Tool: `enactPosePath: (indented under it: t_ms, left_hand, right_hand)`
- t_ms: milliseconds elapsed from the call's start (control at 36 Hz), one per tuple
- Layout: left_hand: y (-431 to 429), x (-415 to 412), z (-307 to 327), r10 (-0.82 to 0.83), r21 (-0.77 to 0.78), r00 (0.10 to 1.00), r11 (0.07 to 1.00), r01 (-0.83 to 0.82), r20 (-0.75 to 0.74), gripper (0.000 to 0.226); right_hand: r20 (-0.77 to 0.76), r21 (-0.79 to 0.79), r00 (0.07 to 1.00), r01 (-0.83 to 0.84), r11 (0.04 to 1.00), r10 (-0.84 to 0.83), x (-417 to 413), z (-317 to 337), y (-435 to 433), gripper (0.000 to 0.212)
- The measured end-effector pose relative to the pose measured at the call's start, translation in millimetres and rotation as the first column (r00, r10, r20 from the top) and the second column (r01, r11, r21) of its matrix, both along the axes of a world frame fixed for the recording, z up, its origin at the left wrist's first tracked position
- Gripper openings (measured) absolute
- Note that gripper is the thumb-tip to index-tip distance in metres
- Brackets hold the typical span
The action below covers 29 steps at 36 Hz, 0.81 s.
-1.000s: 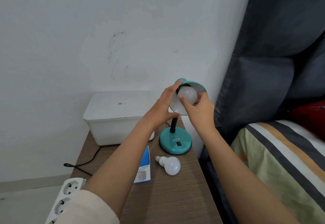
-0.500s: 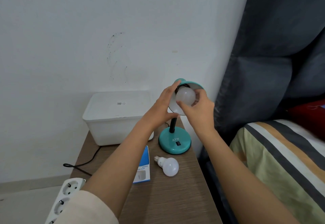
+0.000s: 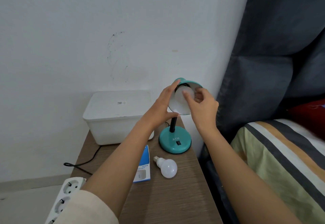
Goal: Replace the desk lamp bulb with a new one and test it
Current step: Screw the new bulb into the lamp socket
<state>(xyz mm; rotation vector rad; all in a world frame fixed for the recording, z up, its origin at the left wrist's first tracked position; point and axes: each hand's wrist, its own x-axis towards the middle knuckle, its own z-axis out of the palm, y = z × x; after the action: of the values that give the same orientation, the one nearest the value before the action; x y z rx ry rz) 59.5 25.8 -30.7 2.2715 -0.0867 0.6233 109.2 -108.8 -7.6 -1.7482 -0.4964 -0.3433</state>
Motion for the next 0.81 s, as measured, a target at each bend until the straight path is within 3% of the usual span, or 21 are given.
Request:
enactPosePath:
  t_ms: [167, 389, 583, 806]
  left_hand:
    - [0, 3, -2, -0.008, 0.022, 1.0, 1.0, 0.007, 0.018, 0.105]
    - [-1, 5, -2, -0.009, 0.029, 0.999, 1.0, 0.008, 0.032, 0.105]
    - [1, 4, -3, -0.013, 0.015, 1.0, 1.0, 0.013, 0.02, 0.106]
    - [-1, 5, -1, -0.017, 0.014, 1.0, 1.0, 0.017, 0.023, 0.106]
  right_hand:
    - [0.213, -0.225, 0.975, -0.005, 0.974, 0.055, 3, -13, 1, 0.055]
    - [0.019, 0.022, 1.0, 0.009, 1.0, -0.009, -2, -6, 6, 0.046]
    - [0.267, -0.283, 0.963, 0.041, 0.958, 0.038, 5, -10, 5, 0.051]
    - [0.168, -0.081, 0.986, 0.017, 0.997, -0.003, 0, -11, 9, 0.047]
